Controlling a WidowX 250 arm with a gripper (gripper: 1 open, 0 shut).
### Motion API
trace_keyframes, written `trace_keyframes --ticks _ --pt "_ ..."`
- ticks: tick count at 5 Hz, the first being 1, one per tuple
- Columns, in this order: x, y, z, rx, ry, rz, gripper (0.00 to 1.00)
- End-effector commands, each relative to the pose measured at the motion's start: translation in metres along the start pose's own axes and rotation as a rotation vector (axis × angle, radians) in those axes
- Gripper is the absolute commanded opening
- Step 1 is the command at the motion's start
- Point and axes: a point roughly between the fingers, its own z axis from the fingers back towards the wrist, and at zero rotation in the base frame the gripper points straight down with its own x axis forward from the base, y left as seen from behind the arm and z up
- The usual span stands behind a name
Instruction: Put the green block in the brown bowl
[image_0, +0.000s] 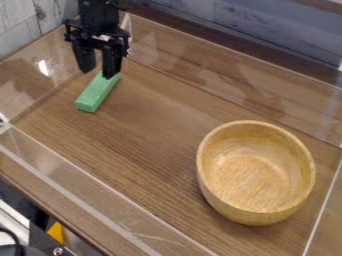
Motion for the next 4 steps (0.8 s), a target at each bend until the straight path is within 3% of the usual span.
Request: trace_keyframes --ticks 1,3,4 --pt "0.006 0.001 0.006 0.026 -0.057 0.056 1.00" --pt "0.019 0.004 -0.021 0.053 -0.044 0.008 1.00" --pt "0.017 -0.001 -0.019 0.058 -0.040 0.012 0.00"
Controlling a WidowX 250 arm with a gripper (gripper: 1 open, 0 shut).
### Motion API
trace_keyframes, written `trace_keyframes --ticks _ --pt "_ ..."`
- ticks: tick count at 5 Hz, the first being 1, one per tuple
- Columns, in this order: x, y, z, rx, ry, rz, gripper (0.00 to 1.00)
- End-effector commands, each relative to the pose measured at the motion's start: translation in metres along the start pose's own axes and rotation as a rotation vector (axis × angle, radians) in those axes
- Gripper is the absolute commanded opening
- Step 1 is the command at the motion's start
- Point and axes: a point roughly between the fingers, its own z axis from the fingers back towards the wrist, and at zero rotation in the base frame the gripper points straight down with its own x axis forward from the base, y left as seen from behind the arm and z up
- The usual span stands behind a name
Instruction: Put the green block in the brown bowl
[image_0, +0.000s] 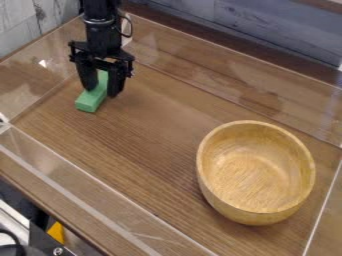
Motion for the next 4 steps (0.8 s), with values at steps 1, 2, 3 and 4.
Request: trace_keyframes --ticks 1,2,3,4 --pt "-0.001 -0.008 0.028 0.016 -0.041 -0.007 0.00" --pt "-0.014 -0.015 0.057 -0.019 -0.038 0.032 1.00" --pt "-0.024 -0.040 0.105 -0.059 -0.051 -0.027 0.00" --pt "-0.038 -0.034 0.113 -0.058 -0.040 -0.082 0.00"
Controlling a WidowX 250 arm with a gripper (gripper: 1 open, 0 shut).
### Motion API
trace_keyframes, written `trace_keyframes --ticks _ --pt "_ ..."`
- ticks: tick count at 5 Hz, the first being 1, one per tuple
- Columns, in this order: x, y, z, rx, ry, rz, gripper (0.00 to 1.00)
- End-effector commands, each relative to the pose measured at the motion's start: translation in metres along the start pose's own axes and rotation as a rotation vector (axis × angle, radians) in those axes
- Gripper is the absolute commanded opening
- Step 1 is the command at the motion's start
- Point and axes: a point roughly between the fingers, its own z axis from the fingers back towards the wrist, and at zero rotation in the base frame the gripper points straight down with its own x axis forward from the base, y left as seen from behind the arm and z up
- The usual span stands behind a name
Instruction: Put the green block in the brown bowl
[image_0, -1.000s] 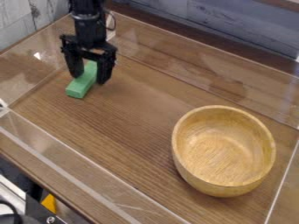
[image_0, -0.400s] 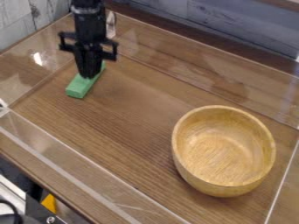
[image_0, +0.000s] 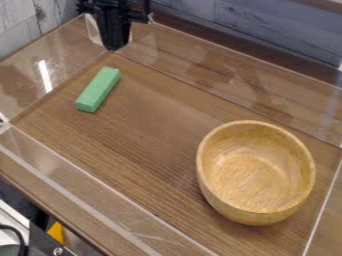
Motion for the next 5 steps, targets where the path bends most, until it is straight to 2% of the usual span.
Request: trace_keyframes --ticks 1,2,4,5 --pt "-0.012 0.008 0.011 0.021 -0.027 -0.009 0.00" --pt "-0.016 0.015 0.004 0.022 -0.006 -0.013 1.00" --pt "-0.012 0.028 -0.025 0.028 0.016 0.015 1.00" --pt "-0.010 0.034 -0.041 0.039 0.015 0.012 1.00"
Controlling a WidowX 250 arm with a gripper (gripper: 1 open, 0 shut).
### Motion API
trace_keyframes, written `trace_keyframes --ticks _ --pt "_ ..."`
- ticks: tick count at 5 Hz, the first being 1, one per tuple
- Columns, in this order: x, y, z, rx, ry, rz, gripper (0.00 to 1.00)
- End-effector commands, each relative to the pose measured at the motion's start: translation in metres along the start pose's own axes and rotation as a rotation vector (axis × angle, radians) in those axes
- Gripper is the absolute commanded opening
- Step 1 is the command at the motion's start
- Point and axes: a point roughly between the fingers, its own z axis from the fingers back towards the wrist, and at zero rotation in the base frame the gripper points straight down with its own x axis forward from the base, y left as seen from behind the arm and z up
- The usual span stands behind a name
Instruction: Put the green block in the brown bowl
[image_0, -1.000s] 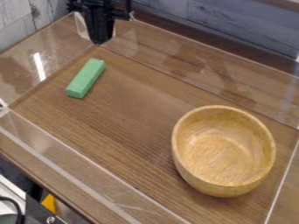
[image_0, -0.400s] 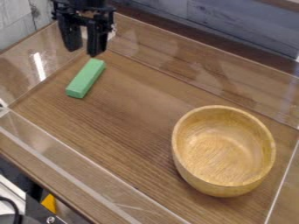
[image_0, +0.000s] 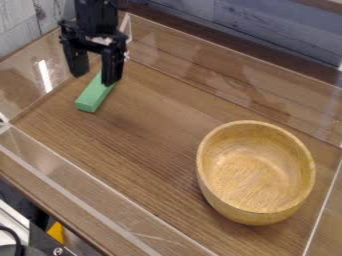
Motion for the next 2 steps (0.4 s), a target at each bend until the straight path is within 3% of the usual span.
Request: trace_keyframes --ticks 1,2 --pt "0.005 0.010 -0.001 0.028 -0.044 0.007 1.00" --pt "0.016 0.026 -0.019 0.053 -0.043 -0.088 1.00"
